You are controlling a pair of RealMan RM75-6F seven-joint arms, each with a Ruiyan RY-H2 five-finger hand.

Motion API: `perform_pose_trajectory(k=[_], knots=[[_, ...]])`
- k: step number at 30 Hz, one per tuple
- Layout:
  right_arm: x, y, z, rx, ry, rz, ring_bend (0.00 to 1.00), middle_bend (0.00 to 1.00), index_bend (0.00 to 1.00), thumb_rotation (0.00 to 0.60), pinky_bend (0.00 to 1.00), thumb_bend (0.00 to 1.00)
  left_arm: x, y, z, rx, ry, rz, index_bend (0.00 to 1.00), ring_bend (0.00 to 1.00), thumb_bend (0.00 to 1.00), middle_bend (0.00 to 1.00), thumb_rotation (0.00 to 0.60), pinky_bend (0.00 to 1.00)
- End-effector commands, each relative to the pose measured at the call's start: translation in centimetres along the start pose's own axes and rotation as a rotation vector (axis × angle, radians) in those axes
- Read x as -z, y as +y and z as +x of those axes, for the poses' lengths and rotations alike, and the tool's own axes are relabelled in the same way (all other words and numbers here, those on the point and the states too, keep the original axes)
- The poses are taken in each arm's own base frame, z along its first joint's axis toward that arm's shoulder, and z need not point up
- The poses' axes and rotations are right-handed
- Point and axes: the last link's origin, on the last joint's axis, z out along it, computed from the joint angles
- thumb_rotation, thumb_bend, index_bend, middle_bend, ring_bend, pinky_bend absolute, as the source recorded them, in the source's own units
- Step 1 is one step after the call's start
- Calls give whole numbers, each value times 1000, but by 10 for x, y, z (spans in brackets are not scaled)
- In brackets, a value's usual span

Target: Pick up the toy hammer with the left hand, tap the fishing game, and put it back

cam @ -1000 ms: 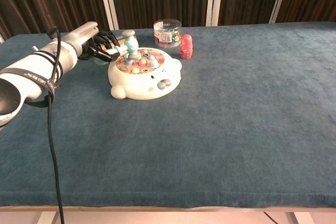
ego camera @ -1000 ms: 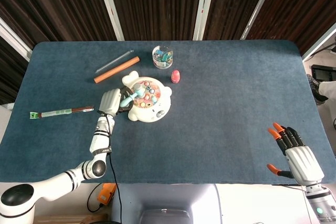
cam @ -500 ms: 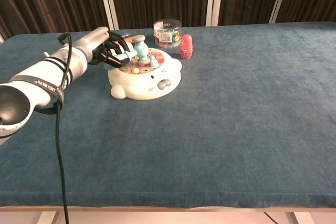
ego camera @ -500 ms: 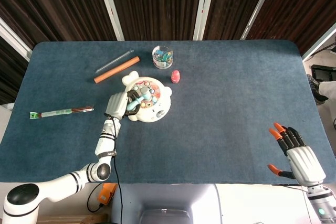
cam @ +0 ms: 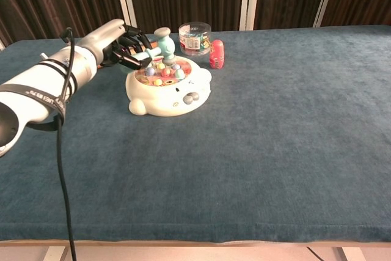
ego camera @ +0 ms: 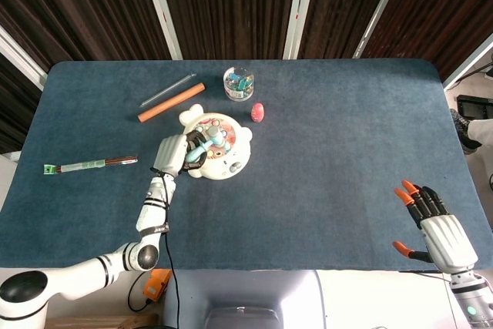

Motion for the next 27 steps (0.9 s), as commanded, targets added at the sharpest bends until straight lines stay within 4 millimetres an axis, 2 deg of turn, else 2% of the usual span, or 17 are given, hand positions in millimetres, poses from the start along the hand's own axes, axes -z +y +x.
perform_pose_trajectory(k=[1, 7, 11, 20, 27], knots=[[0, -1, -1, 2, -5, 4, 0, 0, 0, 600, 0, 327, 24, -12, 10, -28, 3, -15, 614, 1000, 901, 936, 600, 1000], [0, -4, -3, 8, -12, 11, 0, 0, 0, 600, 0, 327, 62, -46, 6, -68, -2, 19, 628, 1000, 853, 935, 600, 1000], [-1, -6, -6, 13, -19, 20, 0, 0, 0, 600, 0, 327, 82, -70, -6, -86, -28, 44, 634, 999, 834, 927, 600, 1000], [-1, -8, -7, 13, -22, 29, 0, 0, 0, 600, 0, 326, 92, -99, -26, -128, -10, 76, 646, 934, 784, 892, 600, 1000], [-1, -8, -7, 11, -21, 31, 0, 0, 0, 600, 0, 326, 93, -105, -34, -135, -18, 82, 651, 844, 732, 841, 600, 1000]])
